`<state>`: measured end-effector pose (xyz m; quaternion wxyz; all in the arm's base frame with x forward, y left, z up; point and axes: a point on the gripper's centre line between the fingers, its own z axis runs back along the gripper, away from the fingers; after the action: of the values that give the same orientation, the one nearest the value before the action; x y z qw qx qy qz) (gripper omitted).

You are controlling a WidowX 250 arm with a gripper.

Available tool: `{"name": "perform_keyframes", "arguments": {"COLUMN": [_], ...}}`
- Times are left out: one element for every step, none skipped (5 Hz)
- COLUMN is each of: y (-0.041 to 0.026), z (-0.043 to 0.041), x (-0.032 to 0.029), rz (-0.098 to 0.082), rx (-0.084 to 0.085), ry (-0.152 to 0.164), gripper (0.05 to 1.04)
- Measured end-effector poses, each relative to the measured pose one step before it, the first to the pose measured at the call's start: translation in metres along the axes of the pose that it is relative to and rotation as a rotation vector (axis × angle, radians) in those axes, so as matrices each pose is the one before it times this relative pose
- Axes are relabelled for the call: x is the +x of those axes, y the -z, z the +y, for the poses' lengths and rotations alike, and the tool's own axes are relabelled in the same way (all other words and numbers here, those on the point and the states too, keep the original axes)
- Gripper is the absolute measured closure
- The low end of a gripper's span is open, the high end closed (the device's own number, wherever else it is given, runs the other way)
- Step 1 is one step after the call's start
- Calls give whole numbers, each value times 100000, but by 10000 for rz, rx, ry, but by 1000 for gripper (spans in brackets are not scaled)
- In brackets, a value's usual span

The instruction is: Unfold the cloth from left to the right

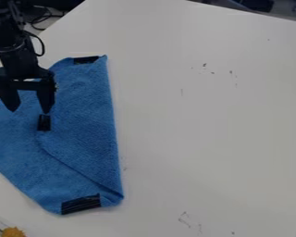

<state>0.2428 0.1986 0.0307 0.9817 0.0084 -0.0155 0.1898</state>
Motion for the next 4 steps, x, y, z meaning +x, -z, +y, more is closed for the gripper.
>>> {"name": "perform_keyframes", "arguments": {"y": [641,279,115,614], "z": [-287,-35,-151,-297], "x": [-762,-290,-162,20], "rz": [144,75,80,138], "rx": [-104,39,62,-13], "ry": [-204,-104,-6,53], "gripper": [83,83,83,83]}}
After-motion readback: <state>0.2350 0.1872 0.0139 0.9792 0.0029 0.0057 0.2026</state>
